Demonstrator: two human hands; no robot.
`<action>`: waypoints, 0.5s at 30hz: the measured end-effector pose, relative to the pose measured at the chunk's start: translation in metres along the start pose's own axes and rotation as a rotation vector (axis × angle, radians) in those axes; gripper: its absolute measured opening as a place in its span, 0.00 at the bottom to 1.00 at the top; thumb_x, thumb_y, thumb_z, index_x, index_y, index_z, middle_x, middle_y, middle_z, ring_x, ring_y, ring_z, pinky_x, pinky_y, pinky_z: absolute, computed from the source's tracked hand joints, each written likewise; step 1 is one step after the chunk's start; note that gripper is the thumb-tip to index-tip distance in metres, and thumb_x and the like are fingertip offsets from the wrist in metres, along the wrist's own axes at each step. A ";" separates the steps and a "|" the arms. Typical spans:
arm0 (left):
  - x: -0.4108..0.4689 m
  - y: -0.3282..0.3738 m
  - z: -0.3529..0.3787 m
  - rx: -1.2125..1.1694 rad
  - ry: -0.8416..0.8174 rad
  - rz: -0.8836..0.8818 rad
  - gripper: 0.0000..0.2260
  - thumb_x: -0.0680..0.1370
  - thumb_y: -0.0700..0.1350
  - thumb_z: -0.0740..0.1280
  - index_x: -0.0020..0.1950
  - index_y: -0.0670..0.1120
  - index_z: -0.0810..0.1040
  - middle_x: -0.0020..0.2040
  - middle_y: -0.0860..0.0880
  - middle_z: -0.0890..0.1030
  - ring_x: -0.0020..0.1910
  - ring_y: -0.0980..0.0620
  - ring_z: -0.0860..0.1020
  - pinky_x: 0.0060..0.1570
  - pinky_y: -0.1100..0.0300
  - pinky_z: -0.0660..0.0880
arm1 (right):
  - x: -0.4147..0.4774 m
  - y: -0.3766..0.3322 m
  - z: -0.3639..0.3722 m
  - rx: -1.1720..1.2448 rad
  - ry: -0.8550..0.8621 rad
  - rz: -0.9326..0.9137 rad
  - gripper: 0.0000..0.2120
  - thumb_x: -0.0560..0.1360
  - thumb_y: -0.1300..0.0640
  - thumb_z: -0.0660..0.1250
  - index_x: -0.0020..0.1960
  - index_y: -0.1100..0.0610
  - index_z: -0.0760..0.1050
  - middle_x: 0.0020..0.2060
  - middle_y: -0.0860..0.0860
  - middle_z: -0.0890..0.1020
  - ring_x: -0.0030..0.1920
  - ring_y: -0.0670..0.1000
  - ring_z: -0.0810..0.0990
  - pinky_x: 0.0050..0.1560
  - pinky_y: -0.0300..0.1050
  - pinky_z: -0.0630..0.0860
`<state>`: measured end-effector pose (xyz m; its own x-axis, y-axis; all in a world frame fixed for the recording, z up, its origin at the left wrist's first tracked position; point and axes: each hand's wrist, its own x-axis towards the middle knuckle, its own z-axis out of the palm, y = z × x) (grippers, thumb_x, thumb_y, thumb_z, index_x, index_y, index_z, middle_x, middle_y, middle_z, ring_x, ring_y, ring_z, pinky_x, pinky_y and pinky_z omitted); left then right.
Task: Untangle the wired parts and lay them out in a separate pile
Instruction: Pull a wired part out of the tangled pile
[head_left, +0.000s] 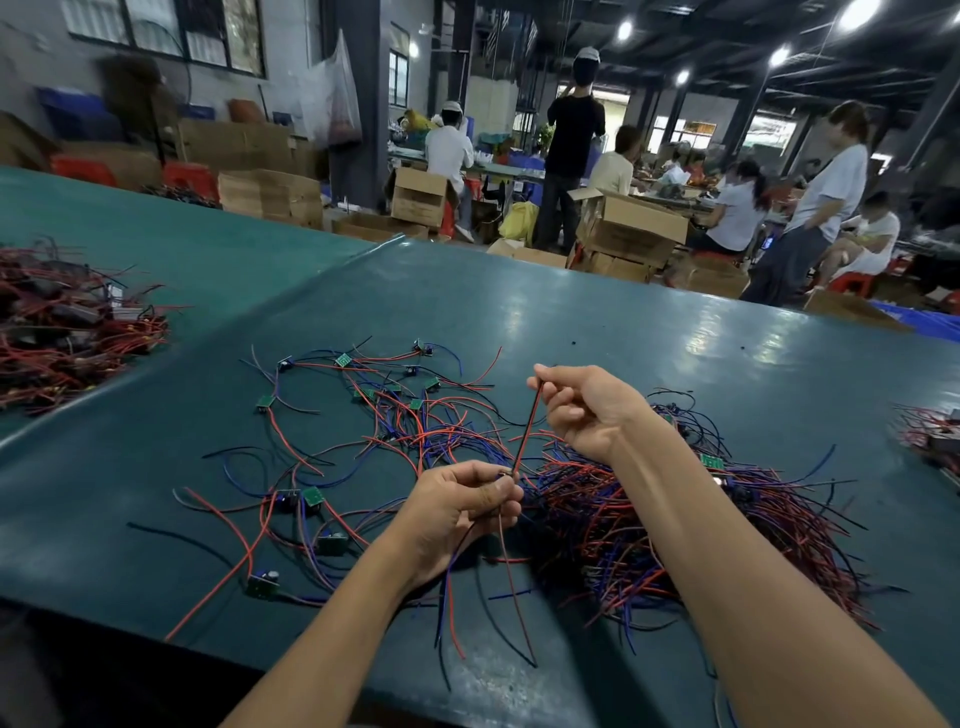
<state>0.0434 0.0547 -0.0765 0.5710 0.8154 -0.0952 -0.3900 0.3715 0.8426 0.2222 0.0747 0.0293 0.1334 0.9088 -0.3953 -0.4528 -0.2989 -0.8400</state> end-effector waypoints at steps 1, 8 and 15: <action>-0.001 0.000 0.000 0.004 0.001 0.000 0.04 0.69 0.37 0.74 0.43 0.39 0.85 0.43 0.38 0.84 0.37 0.47 0.83 0.44 0.56 0.83 | 0.001 0.000 0.000 0.003 0.016 -0.023 0.09 0.80 0.62 0.67 0.43 0.65 0.75 0.26 0.49 0.73 0.18 0.40 0.67 0.16 0.30 0.59; -0.002 -0.001 0.000 0.025 -0.003 -0.004 0.04 0.69 0.36 0.74 0.42 0.38 0.84 0.42 0.37 0.83 0.36 0.46 0.82 0.43 0.55 0.83 | 0.001 -0.005 -0.001 -0.647 0.319 -0.472 0.10 0.74 0.63 0.73 0.37 0.69 0.81 0.27 0.56 0.78 0.24 0.50 0.70 0.21 0.42 0.67; -0.003 0.002 0.000 0.024 -0.001 -0.009 0.04 0.69 0.37 0.74 0.42 0.38 0.84 0.43 0.37 0.83 0.37 0.45 0.82 0.44 0.55 0.82 | -0.004 -0.013 0.006 -1.533 0.329 -0.779 0.23 0.75 0.64 0.65 0.25 0.60 0.60 0.24 0.58 0.64 0.31 0.58 0.63 0.35 0.44 0.61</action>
<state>0.0413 0.0529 -0.0748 0.5757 0.8112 -0.1025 -0.3674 0.3686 0.8539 0.2222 0.0771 0.0442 0.1410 0.9275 0.3463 0.9411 -0.0170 -0.3376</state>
